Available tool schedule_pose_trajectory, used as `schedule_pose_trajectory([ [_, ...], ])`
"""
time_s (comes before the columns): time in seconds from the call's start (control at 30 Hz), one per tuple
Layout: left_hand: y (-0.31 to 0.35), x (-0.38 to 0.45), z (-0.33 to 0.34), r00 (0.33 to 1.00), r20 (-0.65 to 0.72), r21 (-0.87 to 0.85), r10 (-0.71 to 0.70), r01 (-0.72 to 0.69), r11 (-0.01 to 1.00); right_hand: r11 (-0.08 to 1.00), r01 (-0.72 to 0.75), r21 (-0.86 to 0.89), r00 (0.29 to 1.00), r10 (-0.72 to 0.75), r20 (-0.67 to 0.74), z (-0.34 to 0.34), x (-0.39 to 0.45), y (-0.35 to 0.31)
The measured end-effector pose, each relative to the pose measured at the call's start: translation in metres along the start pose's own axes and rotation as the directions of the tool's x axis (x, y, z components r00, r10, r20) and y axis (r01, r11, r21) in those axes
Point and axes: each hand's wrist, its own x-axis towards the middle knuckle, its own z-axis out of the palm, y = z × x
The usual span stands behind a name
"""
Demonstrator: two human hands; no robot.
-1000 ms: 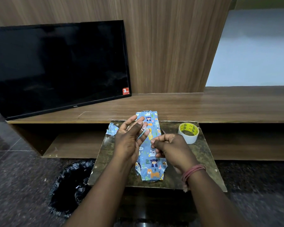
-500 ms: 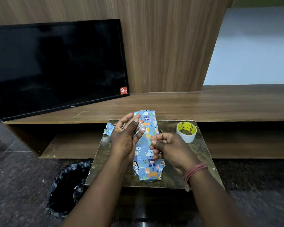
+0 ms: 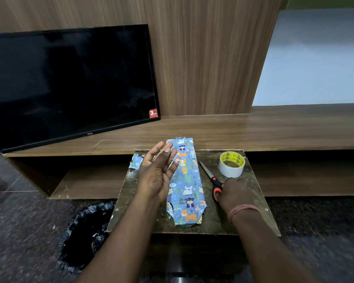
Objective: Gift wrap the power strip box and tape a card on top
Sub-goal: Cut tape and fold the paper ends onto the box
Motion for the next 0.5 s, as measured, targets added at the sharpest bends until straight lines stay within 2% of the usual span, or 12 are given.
schedule_pose_trajectory([
  [0.23, 0.001, 0.004, -0.003, 1.000, -0.005, -0.062, -0.007, 0.007, 0.998, 1.000, -0.007, 0.011, 0.999, 0.007, -0.049, 0.012, 0.001, -0.008],
  [0.33, 0.005, 0.005, -0.004, 1.000, 0.005, -0.106, 0.004, -0.004, 0.994, 0.994, -0.030, 0.101, 0.999, 0.032, -0.022, -0.003, -0.001, -0.010],
  [0.43, 0.012, 0.011, -0.006, 0.999, -0.015, -0.169, 0.029, -0.031, 0.985, 0.909, -0.111, 0.402, 0.994, 0.094, 0.062, -0.032, -0.005, -0.011],
  [0.5, 0.019, 0.017, -0.008, 0.998, -0.036, -0.209, 0.047, -0.054, 0.977, 0.722, -0.153, 0.674, 0.976, 0.004, 0.218, -0.049, -0.013, -0.019],
])
